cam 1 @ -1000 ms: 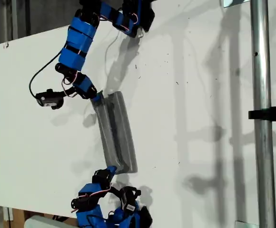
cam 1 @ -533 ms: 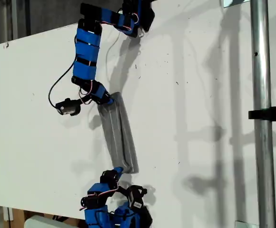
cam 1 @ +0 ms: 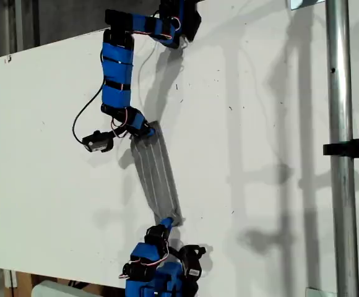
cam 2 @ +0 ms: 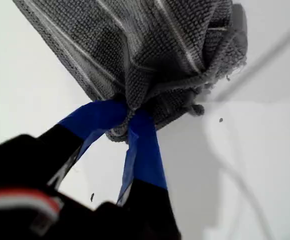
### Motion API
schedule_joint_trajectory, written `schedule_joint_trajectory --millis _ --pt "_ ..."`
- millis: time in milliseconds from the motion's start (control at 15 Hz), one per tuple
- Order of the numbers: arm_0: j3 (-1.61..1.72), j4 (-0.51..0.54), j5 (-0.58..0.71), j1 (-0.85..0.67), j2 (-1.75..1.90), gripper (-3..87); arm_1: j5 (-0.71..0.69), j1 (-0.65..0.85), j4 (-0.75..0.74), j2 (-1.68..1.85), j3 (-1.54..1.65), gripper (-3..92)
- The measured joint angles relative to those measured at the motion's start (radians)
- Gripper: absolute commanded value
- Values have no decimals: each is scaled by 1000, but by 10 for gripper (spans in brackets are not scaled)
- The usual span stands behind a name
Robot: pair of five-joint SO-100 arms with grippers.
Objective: Grasp corners of a towel and fold twice.
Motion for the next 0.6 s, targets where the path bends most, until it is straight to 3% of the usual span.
schedule_joint_trajectory --millis 133,200,400,600 --pt "0 64 -32 -28 -49 291 31 18 0 -8 2 197" --pt "0 106 -51 -31 -48 316 48 32 17 -8 2 243" --pt "0 189 -63 -37 17 276 72 64 100 23 17 275" --pt "0 307 -112 -37 250 223 110 123 172 308 183 283"
